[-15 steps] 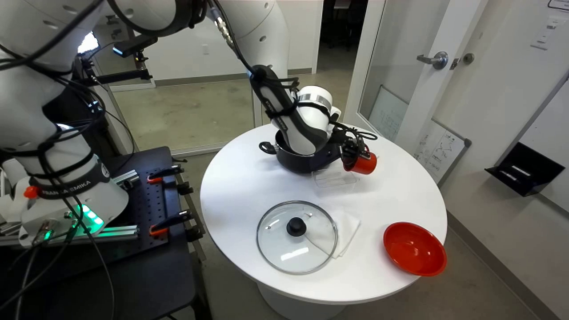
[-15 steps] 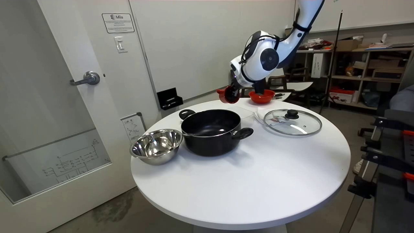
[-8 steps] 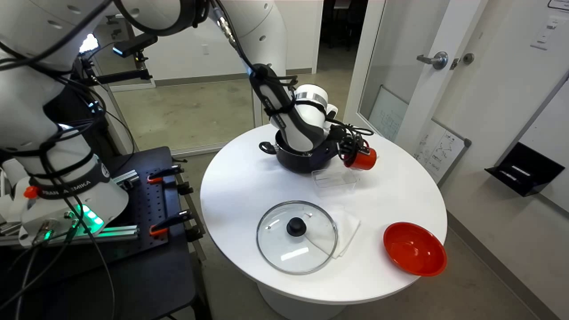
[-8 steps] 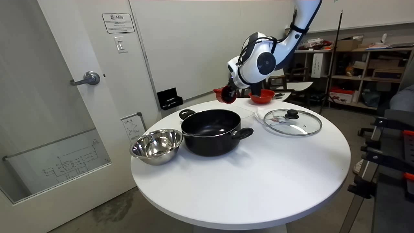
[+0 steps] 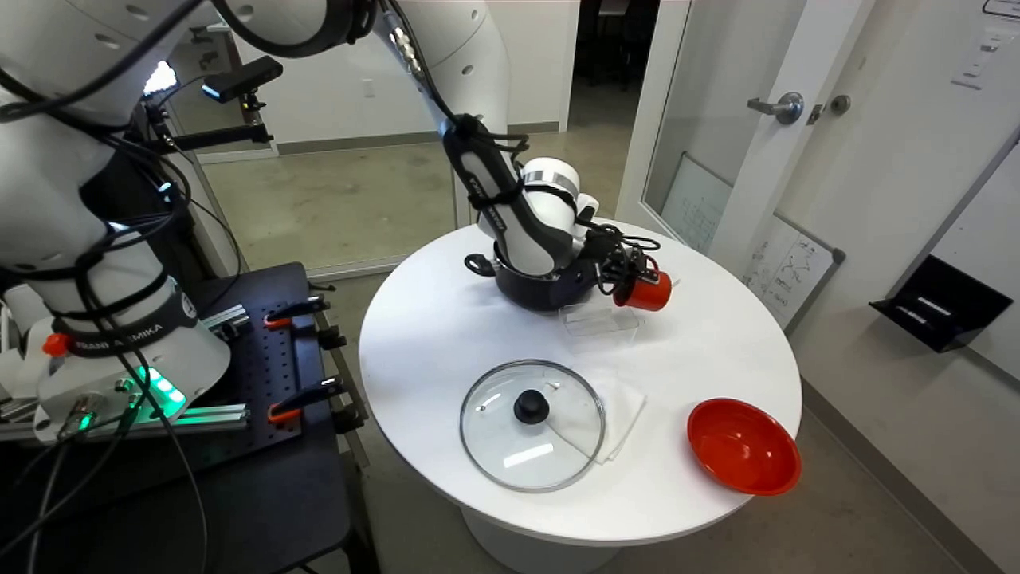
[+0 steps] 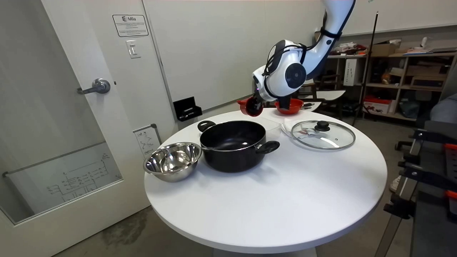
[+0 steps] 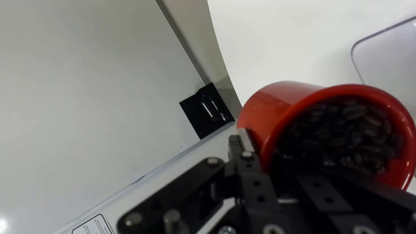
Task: Pour the contents in the red cup into the clear bowl
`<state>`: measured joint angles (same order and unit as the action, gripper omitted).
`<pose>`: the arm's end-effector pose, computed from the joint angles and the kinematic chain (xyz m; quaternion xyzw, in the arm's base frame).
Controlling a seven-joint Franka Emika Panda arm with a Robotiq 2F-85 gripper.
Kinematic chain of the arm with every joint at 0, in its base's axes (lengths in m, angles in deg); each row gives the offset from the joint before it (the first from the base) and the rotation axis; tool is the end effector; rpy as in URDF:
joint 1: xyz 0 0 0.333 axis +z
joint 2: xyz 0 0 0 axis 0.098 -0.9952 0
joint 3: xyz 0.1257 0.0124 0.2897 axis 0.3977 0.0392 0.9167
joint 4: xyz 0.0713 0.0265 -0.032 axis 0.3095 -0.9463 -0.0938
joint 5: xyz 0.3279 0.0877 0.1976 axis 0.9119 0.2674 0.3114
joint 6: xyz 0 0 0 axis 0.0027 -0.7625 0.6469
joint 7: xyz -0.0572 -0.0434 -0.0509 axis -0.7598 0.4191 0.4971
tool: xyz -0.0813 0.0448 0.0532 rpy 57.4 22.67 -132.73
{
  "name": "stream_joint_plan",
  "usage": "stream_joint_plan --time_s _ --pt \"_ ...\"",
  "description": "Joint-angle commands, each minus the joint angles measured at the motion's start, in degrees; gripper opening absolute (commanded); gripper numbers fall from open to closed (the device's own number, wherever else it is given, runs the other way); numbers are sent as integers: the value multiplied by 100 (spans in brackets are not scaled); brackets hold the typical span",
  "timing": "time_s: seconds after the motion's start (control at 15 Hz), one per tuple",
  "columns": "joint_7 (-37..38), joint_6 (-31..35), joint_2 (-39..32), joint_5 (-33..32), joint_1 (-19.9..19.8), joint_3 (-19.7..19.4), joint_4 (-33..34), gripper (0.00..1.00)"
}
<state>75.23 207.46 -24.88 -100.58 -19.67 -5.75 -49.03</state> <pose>0.6439 -0.0726 0.0944 0.7873 0.2812 0.3830 0.3928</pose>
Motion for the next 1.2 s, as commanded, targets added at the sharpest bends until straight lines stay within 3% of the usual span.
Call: stream_joint_plan --time_s 0.0,0.53,0.6,1.13 --pt "363 -113 118 0 407 -446 -181 2" --pt "879 -61 103 0 921 -1003 -342 2" --pt "622 -15 5 0 749 -835 -204 9" --pt "730 -15 5 0 815 -905 -213 9"
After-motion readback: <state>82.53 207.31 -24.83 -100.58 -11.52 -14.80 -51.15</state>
